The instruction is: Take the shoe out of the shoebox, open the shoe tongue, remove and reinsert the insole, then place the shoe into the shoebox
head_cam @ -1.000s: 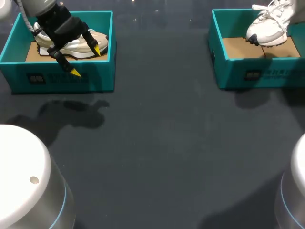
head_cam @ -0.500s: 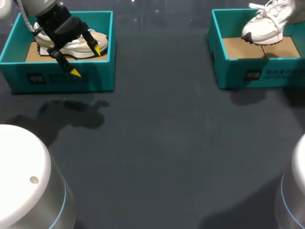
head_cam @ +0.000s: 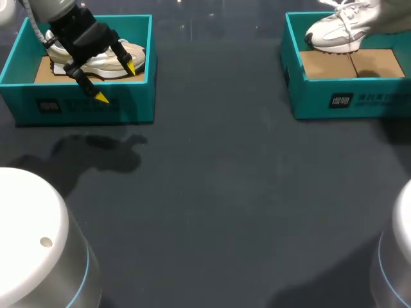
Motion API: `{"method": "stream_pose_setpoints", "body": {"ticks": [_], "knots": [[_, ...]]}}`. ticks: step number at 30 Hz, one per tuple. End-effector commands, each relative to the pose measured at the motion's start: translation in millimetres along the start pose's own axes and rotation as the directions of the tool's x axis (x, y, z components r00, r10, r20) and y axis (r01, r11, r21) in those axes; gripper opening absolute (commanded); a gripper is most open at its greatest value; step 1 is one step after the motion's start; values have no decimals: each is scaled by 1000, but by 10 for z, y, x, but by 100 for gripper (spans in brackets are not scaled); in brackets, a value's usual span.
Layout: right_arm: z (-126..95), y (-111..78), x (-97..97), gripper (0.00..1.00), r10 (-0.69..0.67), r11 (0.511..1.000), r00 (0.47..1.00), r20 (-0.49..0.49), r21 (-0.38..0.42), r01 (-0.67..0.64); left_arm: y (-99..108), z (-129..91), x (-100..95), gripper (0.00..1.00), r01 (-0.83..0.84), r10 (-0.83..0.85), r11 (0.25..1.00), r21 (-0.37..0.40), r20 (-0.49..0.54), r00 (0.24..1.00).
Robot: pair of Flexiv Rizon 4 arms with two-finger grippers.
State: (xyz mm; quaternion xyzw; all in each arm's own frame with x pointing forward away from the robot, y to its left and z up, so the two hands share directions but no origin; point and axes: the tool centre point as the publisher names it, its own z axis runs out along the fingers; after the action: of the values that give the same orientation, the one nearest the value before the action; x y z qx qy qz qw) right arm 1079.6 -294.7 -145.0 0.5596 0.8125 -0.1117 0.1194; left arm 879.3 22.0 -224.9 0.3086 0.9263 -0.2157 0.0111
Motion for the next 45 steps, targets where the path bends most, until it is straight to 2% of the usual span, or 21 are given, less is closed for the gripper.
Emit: {"method": "stream_pose_setpoints", "body": {"ticks": [1,9,17,25,27,40,45], "knots": [[-25,-5,16,0,-1,1000,1000,5,1,1,1,-3,3,100,0,0,1000,-3,-1,1000],[-25,-5,16,0,-1,1000,1000,5,1,1,1,-3,3,100,0,0,1000,-3,-1,1000],[234,-121,81,0,161,986,985,57,-61,-158,1,-3,3,100,0,0,1000,-3,-1,1000],[346,-262,-6,0,256,966,962,92,-67,-251,1,-3,3,100,0,0,1000,-3,-1,1000],[324,-308,-18,0,262,959,962,78,-130,-250,1,-3,3,100,0,0,1000,-3,-1,1000],[324,-308,-18,0,262,959,962,78,-130,-250,1,-3,3,100,0,0,1000,-3,-1,1000],[470,-351,-66,0,272,957,960,67,-121,-262,1,-3,3,100,0,0,1000,-3,-1,1000]]}}
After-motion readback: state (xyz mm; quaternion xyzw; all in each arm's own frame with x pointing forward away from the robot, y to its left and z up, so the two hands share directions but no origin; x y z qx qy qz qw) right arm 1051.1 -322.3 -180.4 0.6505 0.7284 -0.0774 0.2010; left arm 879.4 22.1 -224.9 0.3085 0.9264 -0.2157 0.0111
